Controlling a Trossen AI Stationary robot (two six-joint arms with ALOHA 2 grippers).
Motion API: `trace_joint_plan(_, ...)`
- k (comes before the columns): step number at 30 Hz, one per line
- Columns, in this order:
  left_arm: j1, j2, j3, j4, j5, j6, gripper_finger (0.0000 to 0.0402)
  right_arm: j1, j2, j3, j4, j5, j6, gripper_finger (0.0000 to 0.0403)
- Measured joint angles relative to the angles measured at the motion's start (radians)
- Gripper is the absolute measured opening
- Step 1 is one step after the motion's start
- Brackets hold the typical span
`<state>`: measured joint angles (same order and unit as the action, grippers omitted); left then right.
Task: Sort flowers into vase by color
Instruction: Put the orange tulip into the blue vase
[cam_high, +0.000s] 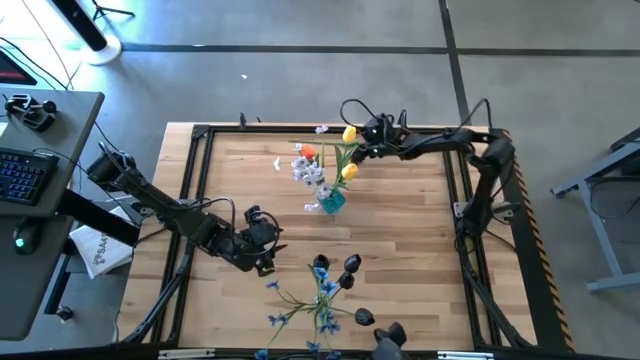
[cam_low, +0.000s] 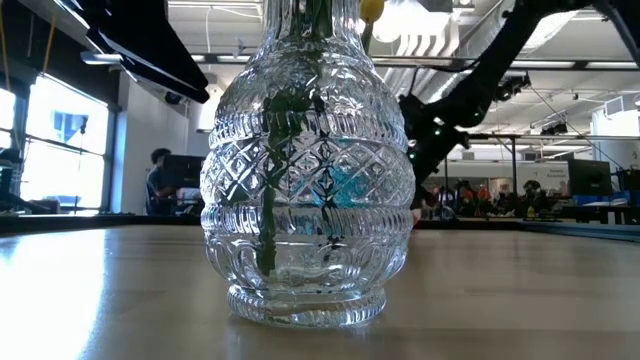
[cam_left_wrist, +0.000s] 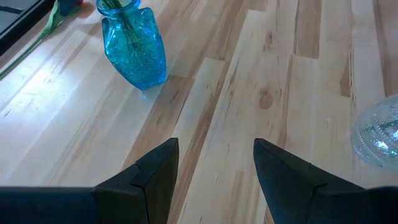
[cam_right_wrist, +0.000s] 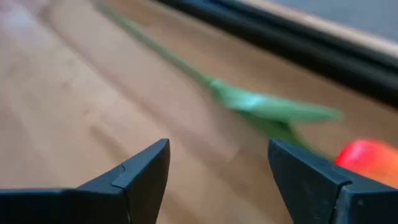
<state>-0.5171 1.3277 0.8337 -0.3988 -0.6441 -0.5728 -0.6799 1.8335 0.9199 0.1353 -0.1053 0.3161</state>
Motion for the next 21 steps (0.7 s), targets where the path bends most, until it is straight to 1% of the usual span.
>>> trace_joint_plan(2,0.000,0.000,0.000,0.001,0.000,0.000,0.0197,-0.001,0.038,0.060,-0.046,0.037,-0.002,0.0260)
trace_joint_plan(4,0.000,0.000,0.000,0.002,0.000,0.000,0.0197,-0.001,0.067,0.121,-0.128,0.081,-0.008,0.0252)
trace_joint_plan(9,0.000,0.000,0.000,0.003,0.000,0.000,0.0197,-0.001,0.105,0.246,-0.412,0.205,-0.091,0.0235)
trace_joint_plan(12,0.000,0.000,0.000,0.003,0.000,0.000,0.0197,0.000,0.100,0.272,-0.559,0.285,-0.141,0.0224)
trace_joint_plan(17,0.000,0.000,0.000,0.006,0.000,0.000,0.0197,-0.007,0.062,0.274,-0.784,0.387,-0.215,0.0208)
trace_joint_plan(19,0.000,0.000,0.000,0.008,0.000,0.000,0.0197,-0.007,0.034,0.274,-0.832,0.415,-0.231,0.0204)
trace_joint_plan(21,0.000,0.000,0.000,0.008,-0.002,0.000,0.0197,-0.006,-0.009,0.274,-0.853,0.419,-0.241,0.0199)
